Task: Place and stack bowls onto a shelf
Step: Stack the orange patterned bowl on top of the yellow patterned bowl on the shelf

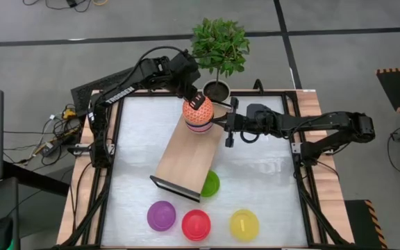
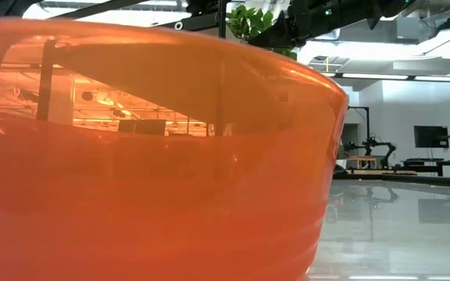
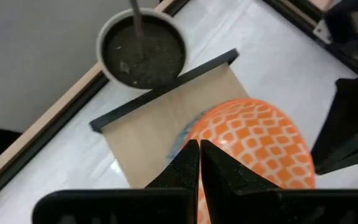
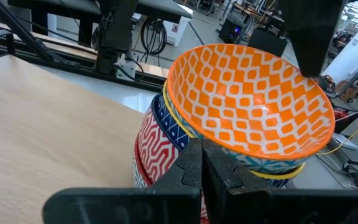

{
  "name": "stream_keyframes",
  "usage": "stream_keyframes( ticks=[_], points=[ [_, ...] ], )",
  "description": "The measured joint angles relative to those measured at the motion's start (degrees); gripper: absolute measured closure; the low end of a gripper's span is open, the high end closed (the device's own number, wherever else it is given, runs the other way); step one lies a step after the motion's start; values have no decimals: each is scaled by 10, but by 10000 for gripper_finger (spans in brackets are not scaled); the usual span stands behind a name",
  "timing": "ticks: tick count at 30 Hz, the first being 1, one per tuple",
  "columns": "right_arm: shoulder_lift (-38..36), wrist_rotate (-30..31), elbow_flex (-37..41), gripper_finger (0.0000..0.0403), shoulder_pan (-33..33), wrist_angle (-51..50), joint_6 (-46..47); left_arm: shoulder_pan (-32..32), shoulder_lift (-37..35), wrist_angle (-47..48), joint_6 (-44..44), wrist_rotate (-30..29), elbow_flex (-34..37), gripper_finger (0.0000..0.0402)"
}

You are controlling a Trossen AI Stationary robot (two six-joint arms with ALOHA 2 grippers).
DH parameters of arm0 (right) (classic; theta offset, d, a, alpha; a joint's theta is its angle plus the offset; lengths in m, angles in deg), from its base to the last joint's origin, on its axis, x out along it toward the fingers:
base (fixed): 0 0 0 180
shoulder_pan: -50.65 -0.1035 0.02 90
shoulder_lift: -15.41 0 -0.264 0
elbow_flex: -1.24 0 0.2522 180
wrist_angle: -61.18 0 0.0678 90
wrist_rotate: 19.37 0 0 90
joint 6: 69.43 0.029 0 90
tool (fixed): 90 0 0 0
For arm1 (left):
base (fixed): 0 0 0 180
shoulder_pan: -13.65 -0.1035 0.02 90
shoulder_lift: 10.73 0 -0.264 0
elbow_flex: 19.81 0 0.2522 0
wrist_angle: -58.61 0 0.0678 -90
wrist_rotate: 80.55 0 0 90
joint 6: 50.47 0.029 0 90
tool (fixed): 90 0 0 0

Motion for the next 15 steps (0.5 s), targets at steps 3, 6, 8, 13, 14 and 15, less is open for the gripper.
stream_keyframes(
  ticks=[3,6,8,13,14,15],
  points=[
    [0,0,0,383,0,0,0,0,0,9,0,-12,0,401],
    [0,0,0,383,0,0,0,0,0,19,0,-23,0,401],
    [0,0,0,383,0,0,0,0,0,26,0,-31,0,401],
    [0,0,0,383,0,0,0,0,0,36,0,-38,0,401],
    [0,0,0,383,0,0,0,0,0,36,0,-38,0,401],
    [0,0,0,383,0,0,0,0,0,36,0,-39,0,401]
  ],
)
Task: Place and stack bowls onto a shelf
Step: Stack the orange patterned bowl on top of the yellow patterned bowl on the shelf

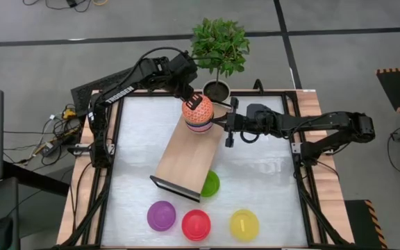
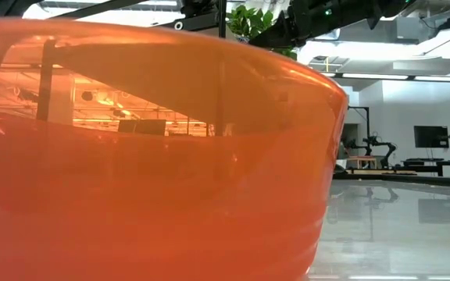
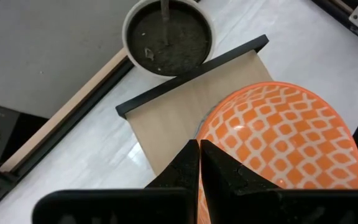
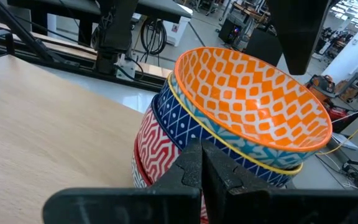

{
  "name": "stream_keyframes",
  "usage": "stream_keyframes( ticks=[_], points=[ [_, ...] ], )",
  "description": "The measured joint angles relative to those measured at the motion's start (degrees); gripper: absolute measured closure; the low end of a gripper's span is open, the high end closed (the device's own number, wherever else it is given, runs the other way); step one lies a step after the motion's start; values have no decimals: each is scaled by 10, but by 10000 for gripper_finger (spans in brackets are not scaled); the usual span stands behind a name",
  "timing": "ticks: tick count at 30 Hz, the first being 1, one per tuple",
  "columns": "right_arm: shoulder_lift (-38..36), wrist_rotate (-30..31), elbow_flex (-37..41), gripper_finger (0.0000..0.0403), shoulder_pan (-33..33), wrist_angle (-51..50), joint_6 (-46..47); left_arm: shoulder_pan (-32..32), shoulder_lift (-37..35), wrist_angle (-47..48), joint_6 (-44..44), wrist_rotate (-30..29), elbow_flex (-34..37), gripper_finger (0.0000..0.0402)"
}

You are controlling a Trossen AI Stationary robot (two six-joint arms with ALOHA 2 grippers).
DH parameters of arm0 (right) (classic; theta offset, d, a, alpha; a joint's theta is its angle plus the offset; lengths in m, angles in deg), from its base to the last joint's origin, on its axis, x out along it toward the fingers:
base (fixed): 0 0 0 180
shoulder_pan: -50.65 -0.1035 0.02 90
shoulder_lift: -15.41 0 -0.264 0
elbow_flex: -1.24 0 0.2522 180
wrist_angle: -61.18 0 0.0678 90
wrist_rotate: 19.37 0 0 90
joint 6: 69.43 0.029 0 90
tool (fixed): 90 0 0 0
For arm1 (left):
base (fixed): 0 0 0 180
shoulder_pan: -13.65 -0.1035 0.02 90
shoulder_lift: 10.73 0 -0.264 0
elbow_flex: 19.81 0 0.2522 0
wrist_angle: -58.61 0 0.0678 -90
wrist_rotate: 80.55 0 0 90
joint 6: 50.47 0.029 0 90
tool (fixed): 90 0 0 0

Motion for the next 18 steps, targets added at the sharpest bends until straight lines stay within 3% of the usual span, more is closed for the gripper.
stream_keyframes(
  ticks=[18],
  points=[
    [8,4,0,383,3,-3,0,0,0,-5,0,0,4,401]
  ],
)
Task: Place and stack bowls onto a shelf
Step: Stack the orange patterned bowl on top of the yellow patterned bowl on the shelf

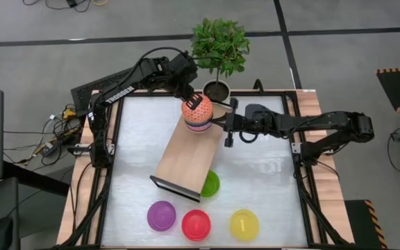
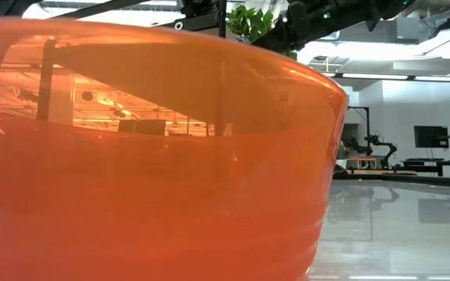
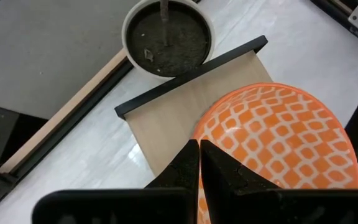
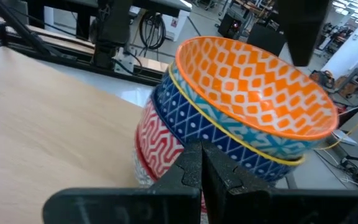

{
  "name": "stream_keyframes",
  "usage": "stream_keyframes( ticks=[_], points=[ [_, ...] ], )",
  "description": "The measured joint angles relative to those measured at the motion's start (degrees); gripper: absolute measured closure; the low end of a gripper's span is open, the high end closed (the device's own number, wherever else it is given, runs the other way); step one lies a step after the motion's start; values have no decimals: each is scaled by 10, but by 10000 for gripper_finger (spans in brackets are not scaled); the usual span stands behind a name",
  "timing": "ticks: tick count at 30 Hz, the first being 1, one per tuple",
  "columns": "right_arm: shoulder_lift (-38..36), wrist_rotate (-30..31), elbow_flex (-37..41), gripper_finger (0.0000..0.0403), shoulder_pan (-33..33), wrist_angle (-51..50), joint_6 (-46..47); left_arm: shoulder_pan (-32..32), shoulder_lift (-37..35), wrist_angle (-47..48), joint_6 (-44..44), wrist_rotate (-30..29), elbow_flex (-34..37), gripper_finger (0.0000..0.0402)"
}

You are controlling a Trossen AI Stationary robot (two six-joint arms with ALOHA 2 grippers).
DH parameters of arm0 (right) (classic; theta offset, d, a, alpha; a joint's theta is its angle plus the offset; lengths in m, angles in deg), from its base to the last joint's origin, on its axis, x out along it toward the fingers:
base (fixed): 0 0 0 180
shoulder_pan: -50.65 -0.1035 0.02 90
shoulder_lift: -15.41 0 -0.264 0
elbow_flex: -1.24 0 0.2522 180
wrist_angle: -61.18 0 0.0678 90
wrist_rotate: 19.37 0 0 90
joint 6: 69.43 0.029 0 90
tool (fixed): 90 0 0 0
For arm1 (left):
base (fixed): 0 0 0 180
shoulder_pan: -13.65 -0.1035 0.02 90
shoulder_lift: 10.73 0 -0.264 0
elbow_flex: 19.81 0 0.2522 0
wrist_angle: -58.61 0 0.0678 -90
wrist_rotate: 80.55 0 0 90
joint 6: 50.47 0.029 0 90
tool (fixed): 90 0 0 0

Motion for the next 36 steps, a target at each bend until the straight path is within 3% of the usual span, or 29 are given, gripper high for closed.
stream_keyframes(
  ticks=[7,23,36],
  points=[
    [3,-1,0,383,-1,-9,2,0,1,-7,3,3,37,401],
    [-1,6,0,383,-11,-12,-4,3,1,-10,15,8,40,401],
    [-15,17,1,383,-24,54,-43,3,1,-12,15,8,40,401]
  ],
)
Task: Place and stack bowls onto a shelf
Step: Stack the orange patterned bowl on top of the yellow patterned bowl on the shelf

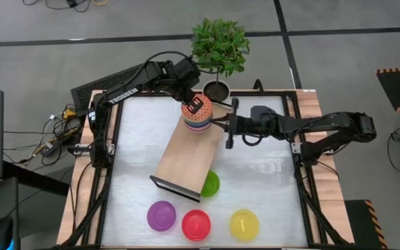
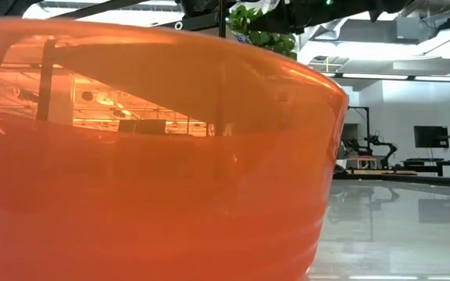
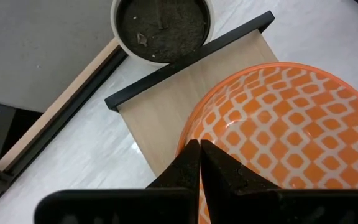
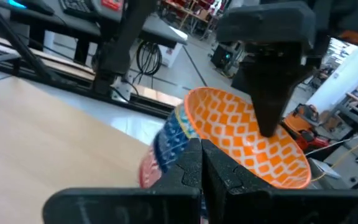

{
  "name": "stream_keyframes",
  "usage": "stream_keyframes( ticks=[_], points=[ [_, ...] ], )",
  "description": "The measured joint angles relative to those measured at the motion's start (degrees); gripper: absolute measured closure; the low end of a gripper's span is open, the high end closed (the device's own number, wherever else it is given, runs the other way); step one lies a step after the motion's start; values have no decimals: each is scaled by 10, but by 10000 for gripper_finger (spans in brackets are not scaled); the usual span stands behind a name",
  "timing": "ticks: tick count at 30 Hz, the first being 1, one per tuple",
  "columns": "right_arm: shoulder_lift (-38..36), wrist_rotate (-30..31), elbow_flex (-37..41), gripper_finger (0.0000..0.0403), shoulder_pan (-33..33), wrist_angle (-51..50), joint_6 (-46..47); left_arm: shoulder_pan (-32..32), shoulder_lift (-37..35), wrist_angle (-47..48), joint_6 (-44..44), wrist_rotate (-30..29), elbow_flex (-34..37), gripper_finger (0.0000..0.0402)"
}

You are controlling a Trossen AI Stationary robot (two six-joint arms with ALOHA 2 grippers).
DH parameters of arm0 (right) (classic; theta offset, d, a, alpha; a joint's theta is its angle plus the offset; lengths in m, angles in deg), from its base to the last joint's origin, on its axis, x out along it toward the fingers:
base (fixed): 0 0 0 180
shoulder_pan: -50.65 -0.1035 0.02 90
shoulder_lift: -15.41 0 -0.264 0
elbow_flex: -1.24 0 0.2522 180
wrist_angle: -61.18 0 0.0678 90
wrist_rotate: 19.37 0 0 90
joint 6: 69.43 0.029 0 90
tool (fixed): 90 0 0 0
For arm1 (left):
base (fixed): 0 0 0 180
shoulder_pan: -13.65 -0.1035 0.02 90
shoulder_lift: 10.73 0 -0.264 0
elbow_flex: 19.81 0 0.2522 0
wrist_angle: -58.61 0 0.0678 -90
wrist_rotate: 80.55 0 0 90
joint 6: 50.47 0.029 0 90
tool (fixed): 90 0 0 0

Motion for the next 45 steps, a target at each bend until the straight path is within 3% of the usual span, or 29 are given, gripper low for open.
stream_keyframes(
  ticks=[8,45],
  points=[
    [8,-3,0,383,23,-3,13,0,0,-17,0,7,0,401],
    [3,-7,0,383,11,-15,-4,0,-1,-12,-2,-8,-15,401]
  ],
)
